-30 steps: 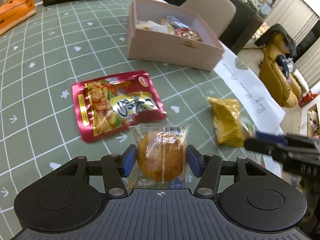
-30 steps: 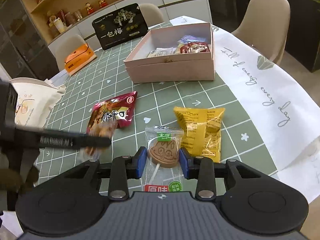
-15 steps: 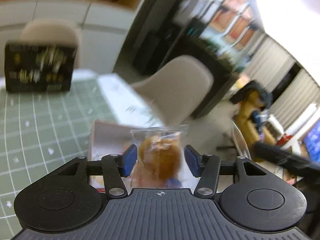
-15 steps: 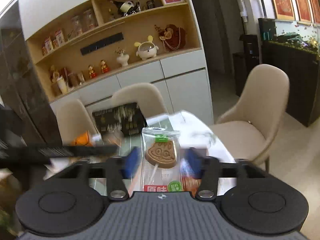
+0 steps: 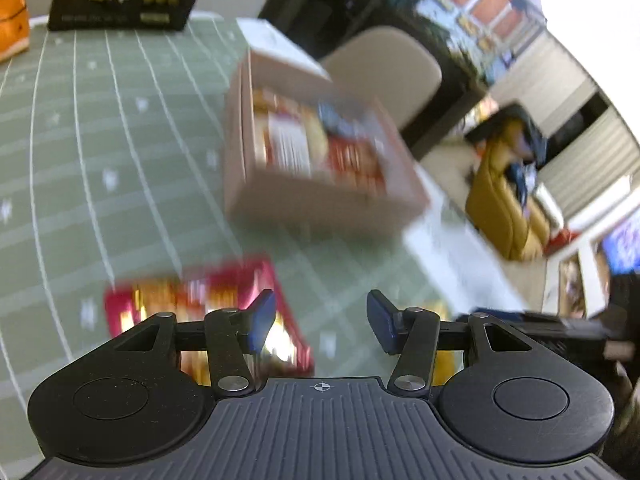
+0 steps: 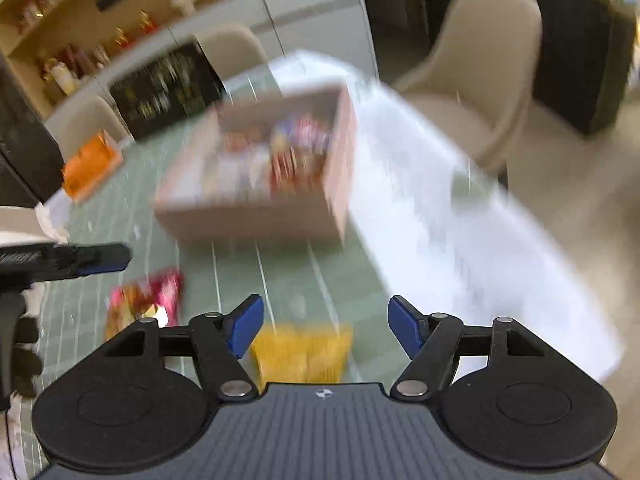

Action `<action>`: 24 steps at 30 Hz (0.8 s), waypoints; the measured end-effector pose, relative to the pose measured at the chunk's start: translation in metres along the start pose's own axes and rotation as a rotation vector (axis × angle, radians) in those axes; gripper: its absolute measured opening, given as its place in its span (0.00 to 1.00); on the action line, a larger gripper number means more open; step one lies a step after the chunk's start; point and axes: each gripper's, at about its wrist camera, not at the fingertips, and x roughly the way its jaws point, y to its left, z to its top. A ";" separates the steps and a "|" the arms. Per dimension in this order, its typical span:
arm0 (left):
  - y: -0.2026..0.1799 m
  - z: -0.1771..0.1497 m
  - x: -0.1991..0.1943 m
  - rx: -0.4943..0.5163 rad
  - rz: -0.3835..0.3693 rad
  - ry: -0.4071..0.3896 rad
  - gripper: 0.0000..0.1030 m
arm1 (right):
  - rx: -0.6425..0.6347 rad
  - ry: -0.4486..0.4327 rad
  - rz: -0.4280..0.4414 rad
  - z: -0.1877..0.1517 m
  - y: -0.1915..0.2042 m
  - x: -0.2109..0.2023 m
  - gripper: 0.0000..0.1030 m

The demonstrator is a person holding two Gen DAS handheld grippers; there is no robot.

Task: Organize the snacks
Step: 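Drop the pastry and lollipop packet into the pink box with both tools, then grasp the yellow chip bag with the left tool while the right reaches the red packet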

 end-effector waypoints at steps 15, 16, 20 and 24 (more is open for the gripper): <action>0.036 -0.068 -0.076 -0.113 0.361 -0.056 0.55 | -0.397 0.078 0.356 -0.040 0.164 0.032 0.81; 0.036 -0.069 -0.080 -0.107 0.383 -0.052 0.51 | -0.467 0.053 0.336 -0.035 0.176 0.036 0.82; 0.034 -0.071 -0.087 -0.102 0.391 -0.046 0.49 | -0.647 0.060 0.256 -0.011 0.217 0.080 0.81; 0.027 -0.072 -0.091 -0.090 0.380 -0.059 0.49 | -0.699 0.101 0.187 -0.003 0.223 0.115 0.82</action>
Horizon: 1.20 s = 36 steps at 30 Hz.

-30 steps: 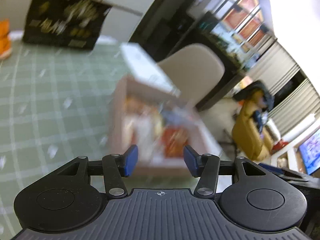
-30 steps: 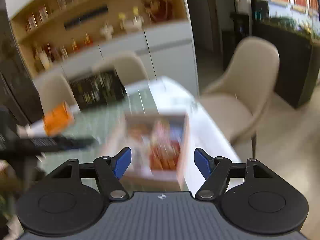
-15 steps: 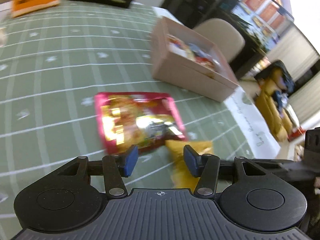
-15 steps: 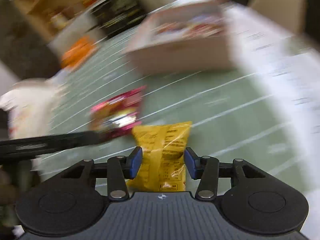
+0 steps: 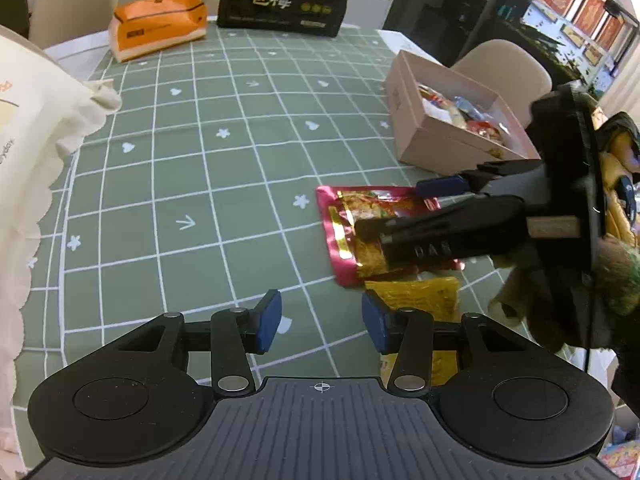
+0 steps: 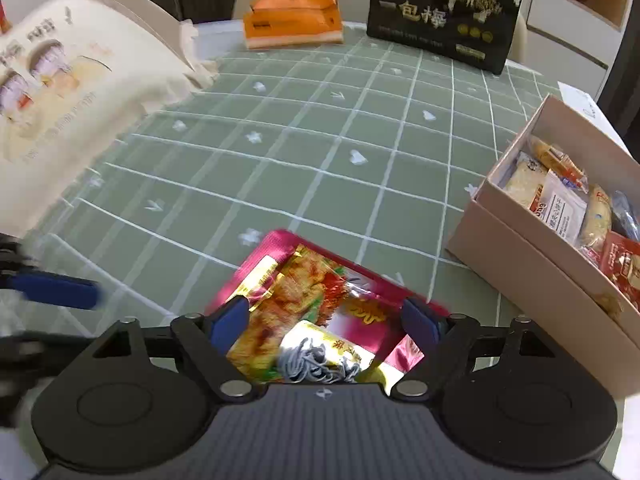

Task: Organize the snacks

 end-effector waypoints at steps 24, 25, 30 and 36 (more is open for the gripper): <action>-0.087 -0.027 0.043 0.286 0.009 0.026 0.54 | 0.432 -0.063 -0.181 -0.170 -0.086 -0.128 0.81; -0.087 -0.028 0.046 0.287 0.023 0.028 0.56 | 0.433 -0.056 -0.185 -0.172 -0.082 -0.129 0.81; -0.082 -0.026 0.050 0.259 0.030 0.029 0.59 | 0.429 -0.124 -0.200 -0.159 -0.045 -0.129 0.81; -0.069 -0.016 0.050 0.203 0.036 0.052 0.58 | 0.274 -0.141 -0.318 -0.130 -0.011 -0.090 0.80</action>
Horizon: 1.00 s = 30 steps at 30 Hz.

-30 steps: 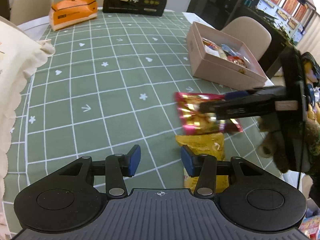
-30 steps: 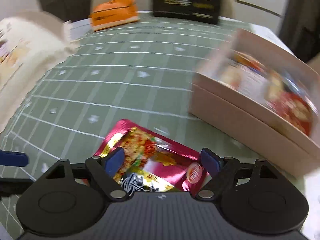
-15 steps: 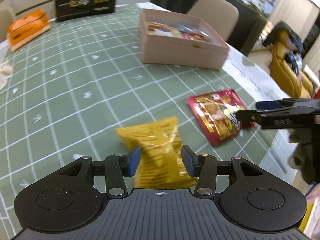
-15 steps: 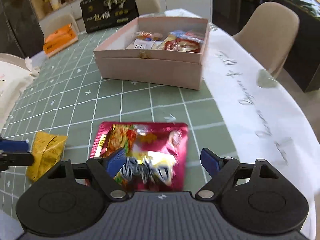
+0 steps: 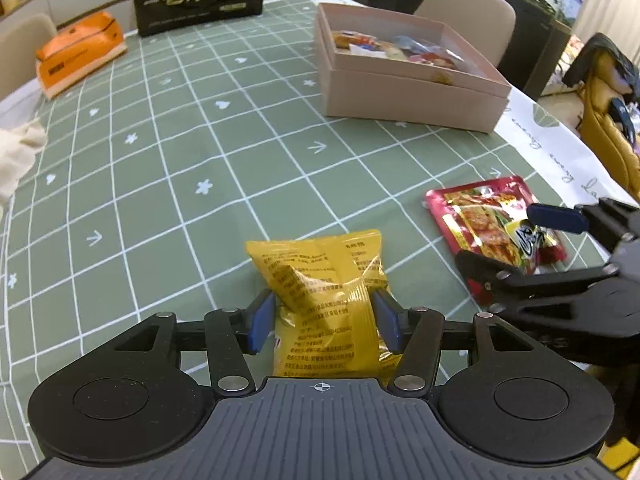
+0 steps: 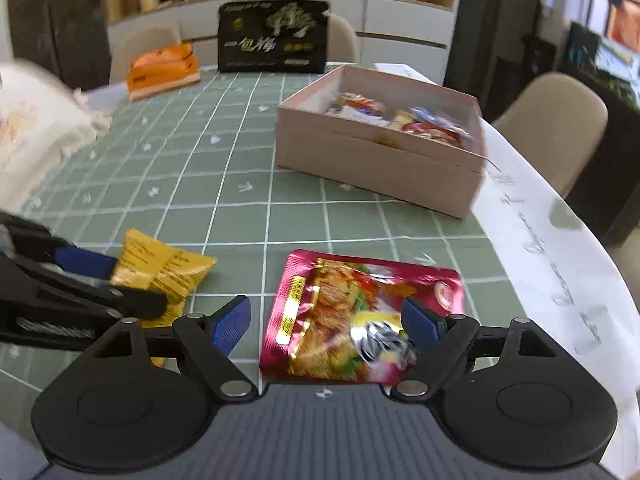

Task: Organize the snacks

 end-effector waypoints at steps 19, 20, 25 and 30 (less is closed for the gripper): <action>0.007 -0.007 0.000 -0.045 -0.039 -0.007 0.57 | 0.485 0.069 0.091 -0.011 -0.122 -0.005 0.80; 0.006 -0.007 0.000 -0.043 -0.037 -0.006 0.57 | 0.513 0.104 0.082 -0.008 -0.118 0.009 0.84; 0.007 -0.008 0.000 -0.052 -0.039 -0.005 0.58 | 0.299 0.147 -0.014 0.017 -0.059 0.037 0.86; 0.008 -0.008 0.000 -0.059 -0.039 -0.005 0.58 | 0.233 0.111 -0.088 0.012 -0.036 0.050 1.00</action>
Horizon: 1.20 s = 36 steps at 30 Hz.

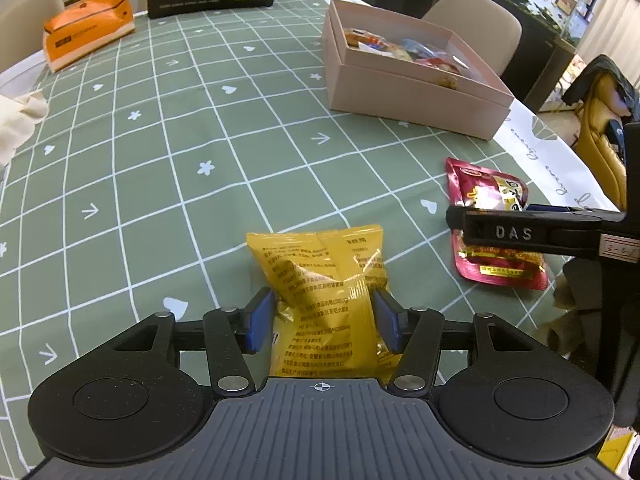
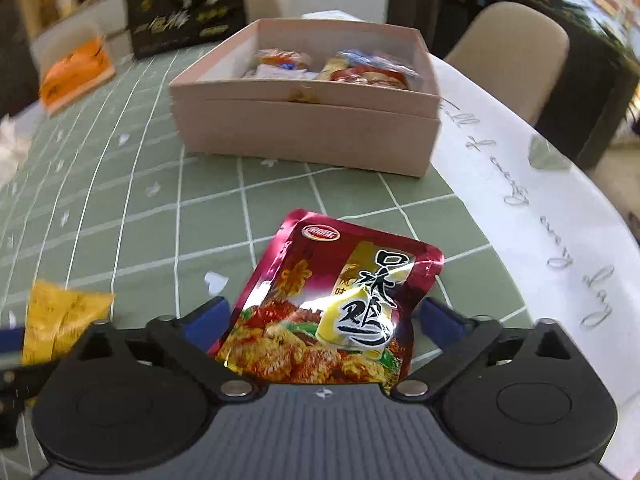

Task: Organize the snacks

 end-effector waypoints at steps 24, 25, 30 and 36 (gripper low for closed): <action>-0.001 0.000 0.003 0.018 -0.001 -0.016 0.61 | -0.114 -0.034 0.139 -0.010 -0.037 -0.082 0.30; -0.003 0.001 0.004 0.024 0.003 -0.017 0.61 | -0.095 -0.039 0.150 -0.010 -0.041 -0.087 0.30; -0.008 0.006 0.010 0.054 0.013 -0.020 0.64 | -0.037 -0.057 0.182 -0.018 -0.053 -0.097 0.26; -0.008 0.001 0.008 0.061 0.000 -0.014 0.64 | -0.049 -0.078 0.092 -0.034 -0.046 -0.088 0.64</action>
